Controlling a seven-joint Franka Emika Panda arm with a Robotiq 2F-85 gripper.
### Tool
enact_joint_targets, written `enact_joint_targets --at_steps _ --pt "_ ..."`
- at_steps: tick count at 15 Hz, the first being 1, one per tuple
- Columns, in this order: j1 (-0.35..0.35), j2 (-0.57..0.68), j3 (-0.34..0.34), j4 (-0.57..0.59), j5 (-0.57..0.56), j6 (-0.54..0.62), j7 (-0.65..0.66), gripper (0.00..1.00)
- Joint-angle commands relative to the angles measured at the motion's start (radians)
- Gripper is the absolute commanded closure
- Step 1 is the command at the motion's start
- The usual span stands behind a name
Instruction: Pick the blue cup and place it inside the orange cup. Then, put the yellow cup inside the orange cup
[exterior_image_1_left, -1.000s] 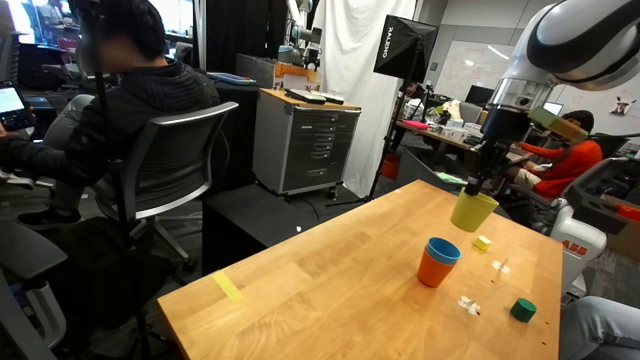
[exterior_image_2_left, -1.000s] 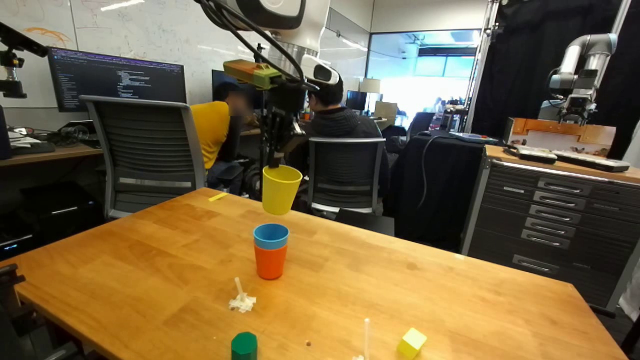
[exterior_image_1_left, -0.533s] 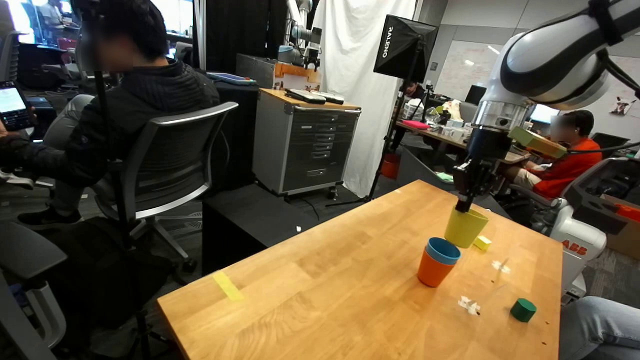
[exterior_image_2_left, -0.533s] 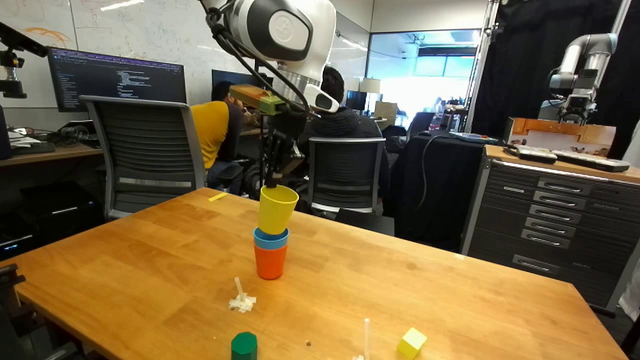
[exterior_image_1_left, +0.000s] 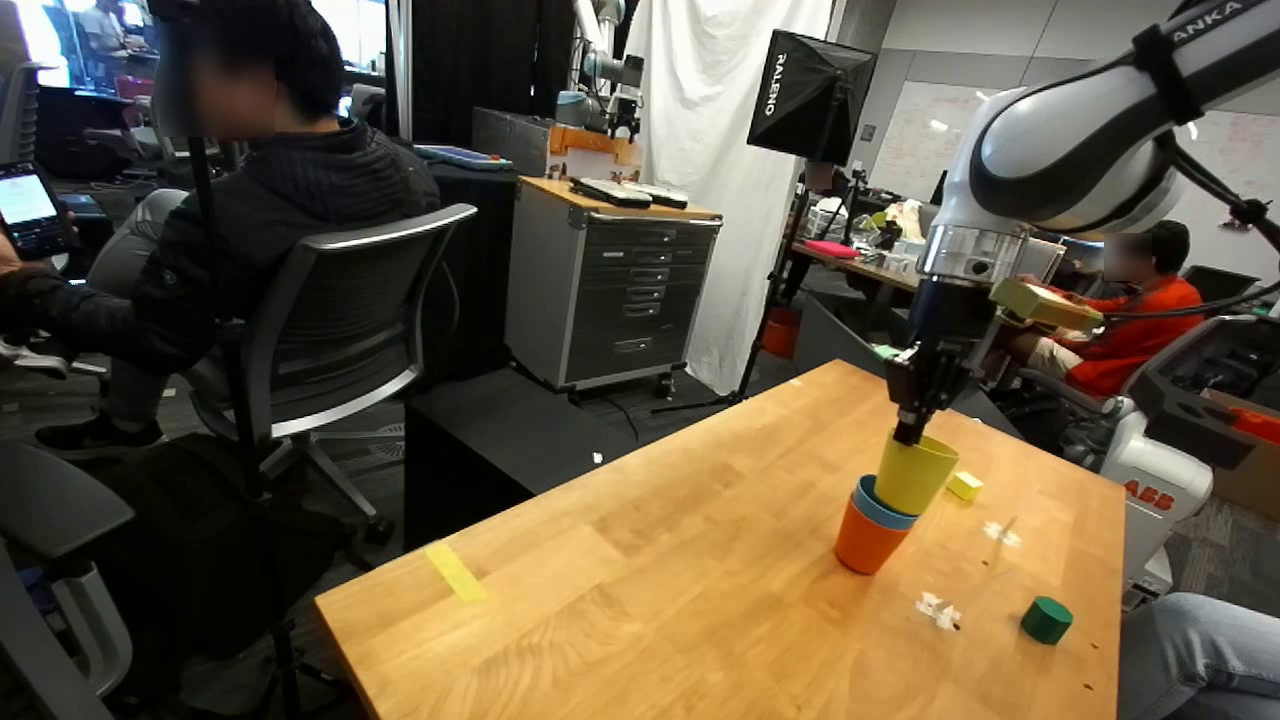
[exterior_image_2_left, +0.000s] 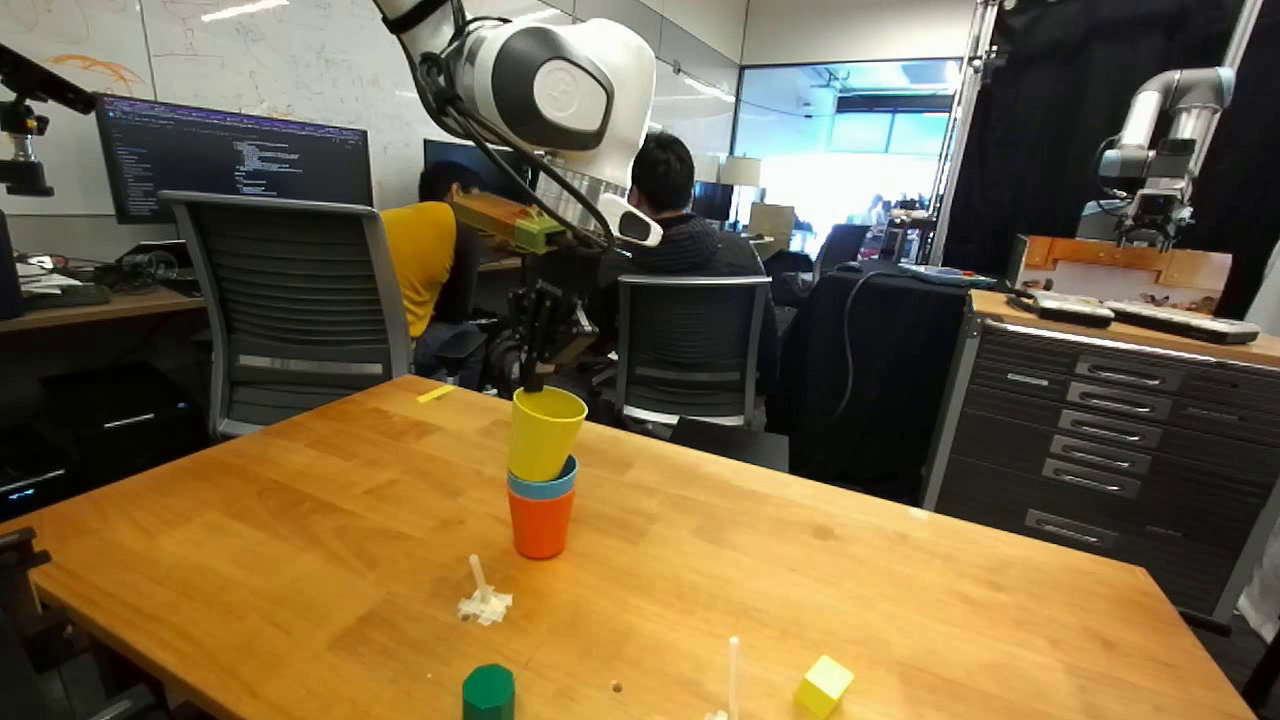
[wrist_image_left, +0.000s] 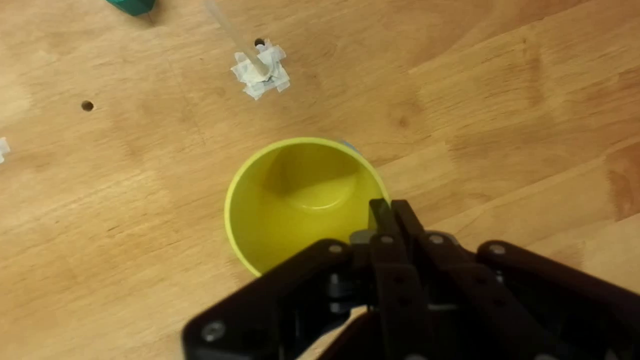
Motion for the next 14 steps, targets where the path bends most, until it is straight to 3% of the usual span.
enact_joint_targets --at_steps 1,14 --pt "0.018 0.021 -0.005 0.024 -0.039 0.017 0.012 0.99" --pt "0.016 0.064 -0.005 0.014 -0.082 0.086 0.002 0.99"
